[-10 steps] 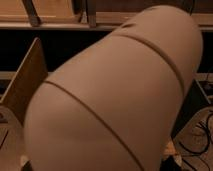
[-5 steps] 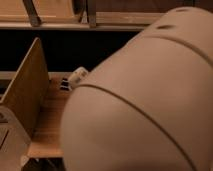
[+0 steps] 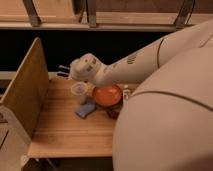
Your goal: Place the eraser in the ceramic cup
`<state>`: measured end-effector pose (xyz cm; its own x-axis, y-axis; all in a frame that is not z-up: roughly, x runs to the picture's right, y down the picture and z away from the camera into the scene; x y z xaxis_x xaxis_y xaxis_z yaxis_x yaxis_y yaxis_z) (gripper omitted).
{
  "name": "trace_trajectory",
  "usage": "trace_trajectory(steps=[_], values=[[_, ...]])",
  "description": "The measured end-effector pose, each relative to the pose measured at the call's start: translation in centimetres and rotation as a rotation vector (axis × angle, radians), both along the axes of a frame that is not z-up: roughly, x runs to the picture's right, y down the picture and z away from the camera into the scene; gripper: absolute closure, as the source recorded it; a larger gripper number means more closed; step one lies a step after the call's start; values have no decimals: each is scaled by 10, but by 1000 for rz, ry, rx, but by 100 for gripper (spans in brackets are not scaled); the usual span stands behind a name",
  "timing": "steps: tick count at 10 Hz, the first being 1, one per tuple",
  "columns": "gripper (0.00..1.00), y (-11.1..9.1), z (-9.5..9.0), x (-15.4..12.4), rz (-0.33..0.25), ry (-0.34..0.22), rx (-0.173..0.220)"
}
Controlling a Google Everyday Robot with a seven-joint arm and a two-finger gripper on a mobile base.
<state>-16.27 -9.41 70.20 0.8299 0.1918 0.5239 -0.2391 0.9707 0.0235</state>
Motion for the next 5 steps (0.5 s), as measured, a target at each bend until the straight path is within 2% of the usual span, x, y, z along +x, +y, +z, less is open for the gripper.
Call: trace_trajectory(steps=[3, 5], values=[[100, -2, -3, 10, 61, -22, -39], [100, -9, 3, 3, 101, -62, -78]])
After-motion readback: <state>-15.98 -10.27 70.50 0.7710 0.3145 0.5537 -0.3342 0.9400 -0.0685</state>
